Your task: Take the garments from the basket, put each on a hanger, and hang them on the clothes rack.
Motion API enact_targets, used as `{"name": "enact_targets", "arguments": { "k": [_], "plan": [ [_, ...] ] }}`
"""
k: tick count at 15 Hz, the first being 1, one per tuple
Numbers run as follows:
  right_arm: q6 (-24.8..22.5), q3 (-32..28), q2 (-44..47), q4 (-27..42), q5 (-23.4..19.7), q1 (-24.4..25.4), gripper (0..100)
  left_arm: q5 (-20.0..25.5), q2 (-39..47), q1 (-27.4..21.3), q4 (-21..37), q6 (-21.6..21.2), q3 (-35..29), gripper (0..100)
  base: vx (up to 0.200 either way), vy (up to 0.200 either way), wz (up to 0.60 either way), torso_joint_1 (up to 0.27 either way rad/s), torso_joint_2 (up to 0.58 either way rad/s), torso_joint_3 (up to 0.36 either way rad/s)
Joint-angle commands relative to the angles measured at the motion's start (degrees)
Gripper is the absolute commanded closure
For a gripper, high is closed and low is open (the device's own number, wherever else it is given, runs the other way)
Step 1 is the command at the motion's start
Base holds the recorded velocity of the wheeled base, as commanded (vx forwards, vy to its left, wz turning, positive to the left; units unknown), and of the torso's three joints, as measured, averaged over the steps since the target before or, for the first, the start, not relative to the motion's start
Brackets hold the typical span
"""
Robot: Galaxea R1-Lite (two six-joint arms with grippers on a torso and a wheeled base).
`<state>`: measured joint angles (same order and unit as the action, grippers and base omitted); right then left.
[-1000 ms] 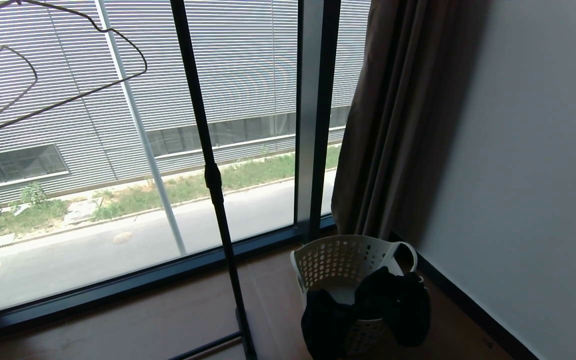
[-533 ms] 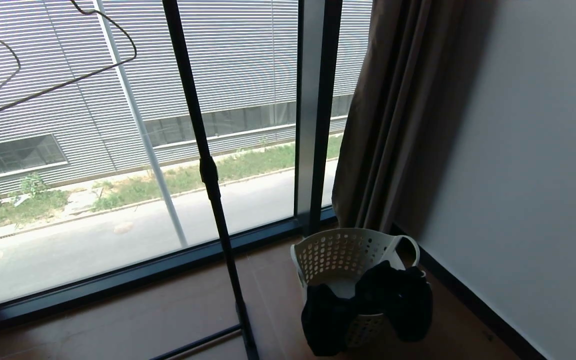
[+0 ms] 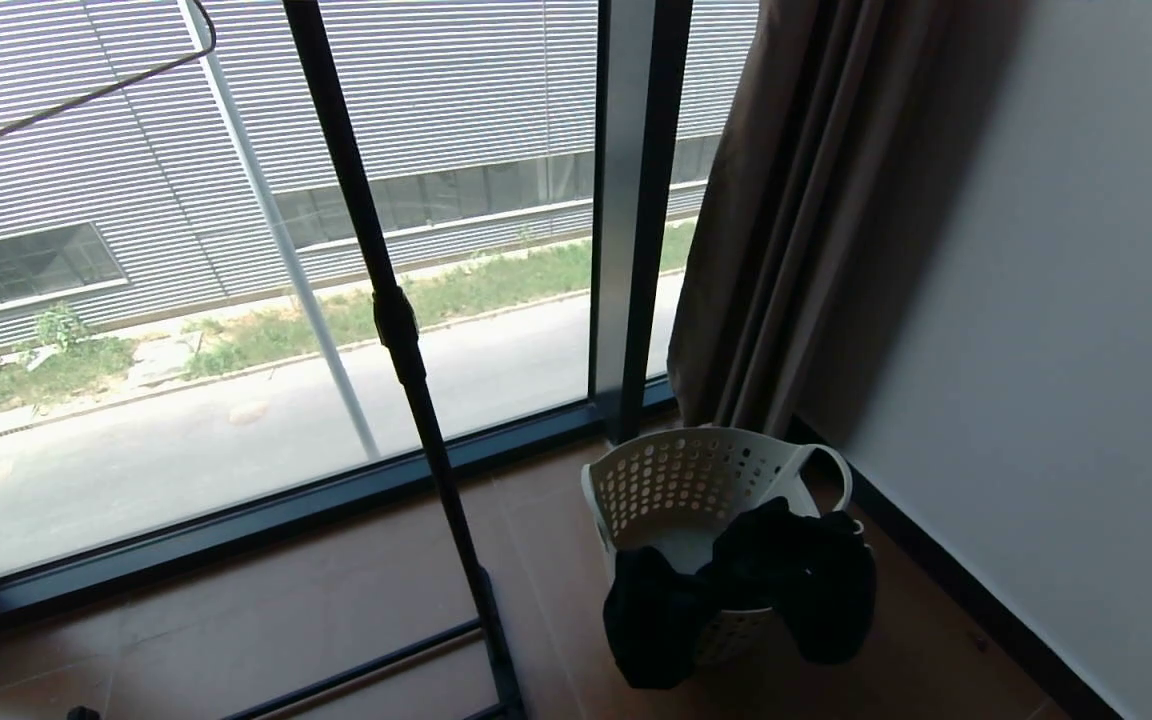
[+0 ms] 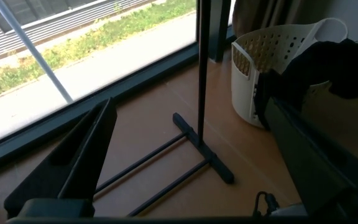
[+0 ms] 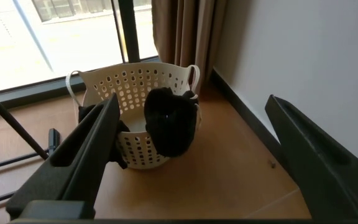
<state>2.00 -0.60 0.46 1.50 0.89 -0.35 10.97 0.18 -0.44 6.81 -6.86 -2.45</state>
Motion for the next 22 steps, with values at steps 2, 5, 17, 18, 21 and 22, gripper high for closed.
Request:
{"name": "enact_targets", "arguments": {
  "k": [2, 5, 17, 18, 21, 22],
  "plan": [
    [0.02, -0.02, -0.02, -0.01, -0.01, 0.00, 0, 0.01, 0.08, 0.00, 0.04, 0.01, -0.01, 0, 0.000, 0.000, 0.00, 0.001, 0.00, -0.038],
    [-0.07, -0.02, -0.02, 0.08, -0.01, 0.00, 0, 0.01, 0.08, 0.00, 0.04, 0.01, -0.01, 0, 0.000, 0.000, 0.00, 0.004, 0.00, -0.160],
    [0.02, -0.02, -0.02, -0.01, -0.01, 0.00, 0, 0.01, 0.08, 0.00, 0.04, 0.01, -0.01, 0, 0.000, 0.000, 0.00, 0.003, 0.00, -0.192],
    [0.02, -0.02, -0.02, -0.01, -0.01, 0.00, 0, 0.01, 0.08, 0.00, 0.04, 0.01, -0.01, 0, 0.000, 0.000, 0.00, 0.007, 0.00, -0.193],
    [0.02, -0.02, -0.02, -0.01, -0.01, 0.00, 0, 0.01, 0.08, 0.00, -0.05, 0.01, -0.01, 0, 0.000, 0.000, 0.00, 0.006, 0.00, -0.198],
    [0.02, -0.02, -0.02, 0.08, -0.01, 0.00, 0, 0.01, 0.08, 0.00, -0.05, 0.01, -0.01, 0, 0.000, 0.000, 0.00, 0.002, 0.00, -0.203]
  ]
}}
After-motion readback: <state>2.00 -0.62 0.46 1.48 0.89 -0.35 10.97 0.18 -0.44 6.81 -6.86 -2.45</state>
